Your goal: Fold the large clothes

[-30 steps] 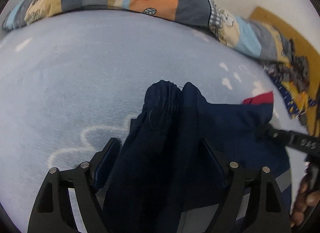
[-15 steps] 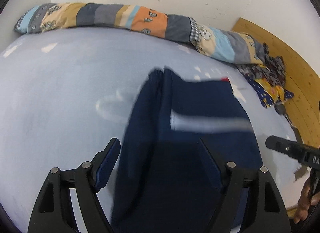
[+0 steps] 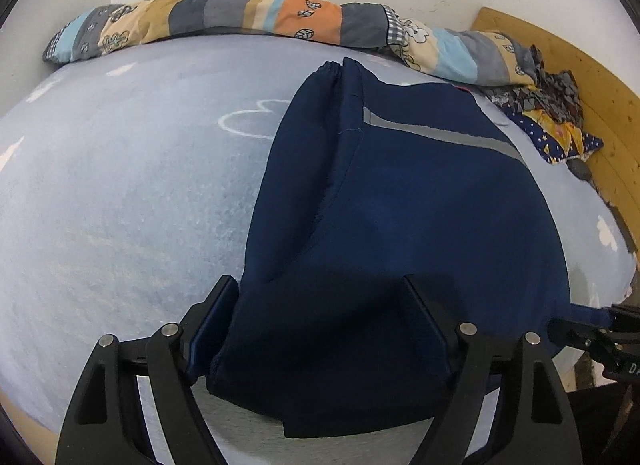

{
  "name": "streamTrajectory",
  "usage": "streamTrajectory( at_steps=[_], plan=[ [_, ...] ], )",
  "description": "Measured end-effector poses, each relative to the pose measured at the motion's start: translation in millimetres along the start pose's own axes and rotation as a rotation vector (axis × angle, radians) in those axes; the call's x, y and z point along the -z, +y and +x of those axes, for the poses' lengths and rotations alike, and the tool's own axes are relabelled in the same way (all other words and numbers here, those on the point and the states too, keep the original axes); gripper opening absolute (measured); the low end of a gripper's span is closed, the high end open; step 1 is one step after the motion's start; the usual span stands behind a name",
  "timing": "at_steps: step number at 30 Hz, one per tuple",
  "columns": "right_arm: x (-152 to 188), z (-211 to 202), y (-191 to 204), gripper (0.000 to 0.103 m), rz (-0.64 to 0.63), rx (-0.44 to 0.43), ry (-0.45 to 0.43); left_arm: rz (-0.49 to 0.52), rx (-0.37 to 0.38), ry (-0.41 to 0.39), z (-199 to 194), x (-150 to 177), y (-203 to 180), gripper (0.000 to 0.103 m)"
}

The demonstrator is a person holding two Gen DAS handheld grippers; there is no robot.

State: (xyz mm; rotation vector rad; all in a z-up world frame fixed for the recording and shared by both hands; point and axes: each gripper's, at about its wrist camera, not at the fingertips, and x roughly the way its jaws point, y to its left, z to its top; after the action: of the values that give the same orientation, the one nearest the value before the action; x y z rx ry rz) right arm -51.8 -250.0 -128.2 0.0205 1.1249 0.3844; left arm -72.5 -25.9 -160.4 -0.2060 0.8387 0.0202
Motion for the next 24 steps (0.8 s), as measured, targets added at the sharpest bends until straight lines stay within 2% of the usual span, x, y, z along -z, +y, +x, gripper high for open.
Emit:
streamTrajectory(
  at_steps=[1,4,6,10,12,14,16,19,22,24],
  plan=[
    [-0.3,2.2,-0.3,0.055,0.005,0.009,0.008,0.002,-0.003,0.001,-1.6,-0.7,0.3,0.082],
    [0.7,-2.6,-1.2,0.061,0.019,0.000,-0.007,0.011,-0.013,-0.033,-22.6,-2.6,-1.2,0.080],
    [-1.2,-24.2,-2.7,0.061,0.034,-0.040,-0.097,0.035,-0.004,-0.094,-45.0,-7.4,-5.0,0.080],
    [-11.7,-57.6,-3.6,0.063,0.031,-0.001,-0.246,0.138,-0.009,-0.223,-90.2,-24.3,-19.2,0.080],
    [-14.7,-70.6,-0.4,0.065,0.019,0.030,-0.308,0.172,-0.017,-0.277,-112.7,-34.4,-22.9,0.085],
    [-14.1,-76.4,3.5,0.073,0.012,0.028,-0.343,0.178,0.002,-0.313,-129.7,-38.7,-22.3,0.095],
    [-12.1,-72.2,13.5,0.075,-0.010,0.029,-0.334,0.177,0.011,-0.299,-128.4,-37.6,-21.7,0.095],
    [-8.8,-55.4,29.6,0.075,-0.049,0.035,-0.276,0.162,0.029,-0.207,-102.9,-27.6,-23.6,0.095],
    [-8.4,-38.0,33.4,0.068,-0.053,-0.024,-0.193,0.147,0.046,-0.105,-77.1,-17.5,-28.1,0.095],
    [-7.5,-19.5,28.5,0.067,-0.006,-0.052,-0.115,0.142,0.035,-0.092,-70.1,-13.2,-30.5,0.095]
  ],
)
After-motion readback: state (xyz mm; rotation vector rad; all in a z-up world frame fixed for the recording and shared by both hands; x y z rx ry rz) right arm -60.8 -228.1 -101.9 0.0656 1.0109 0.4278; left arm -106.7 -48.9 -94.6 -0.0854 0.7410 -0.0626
